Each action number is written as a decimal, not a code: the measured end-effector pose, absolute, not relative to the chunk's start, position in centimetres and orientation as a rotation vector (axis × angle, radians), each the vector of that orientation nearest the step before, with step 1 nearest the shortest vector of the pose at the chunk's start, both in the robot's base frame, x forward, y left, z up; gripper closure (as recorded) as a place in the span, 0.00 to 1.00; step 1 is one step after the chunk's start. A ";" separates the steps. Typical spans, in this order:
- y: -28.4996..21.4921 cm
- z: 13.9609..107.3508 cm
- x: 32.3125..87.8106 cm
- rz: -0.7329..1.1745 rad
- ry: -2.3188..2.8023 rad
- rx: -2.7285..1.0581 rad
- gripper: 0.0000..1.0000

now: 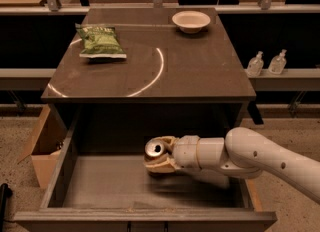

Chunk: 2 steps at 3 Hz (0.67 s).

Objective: Place orange can into top drawer

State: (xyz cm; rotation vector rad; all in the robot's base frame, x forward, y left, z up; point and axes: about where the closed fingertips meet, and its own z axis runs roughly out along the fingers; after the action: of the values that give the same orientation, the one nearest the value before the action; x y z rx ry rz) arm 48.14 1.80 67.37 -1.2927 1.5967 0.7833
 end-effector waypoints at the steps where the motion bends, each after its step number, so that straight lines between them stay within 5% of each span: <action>1: 1.7 67.5 48.0 0.753 1.594 -1.308 0.60; 2: 1.9 67.6 47.8 0.747 1.594 -1.314 0.36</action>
Offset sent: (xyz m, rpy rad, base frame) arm -0.0050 0.0003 0.0028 -0.0309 -0.0257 -0.0077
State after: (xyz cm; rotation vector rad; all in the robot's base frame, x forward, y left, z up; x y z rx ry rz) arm 47.78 1.91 67.58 -1.3137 1.5937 0.7471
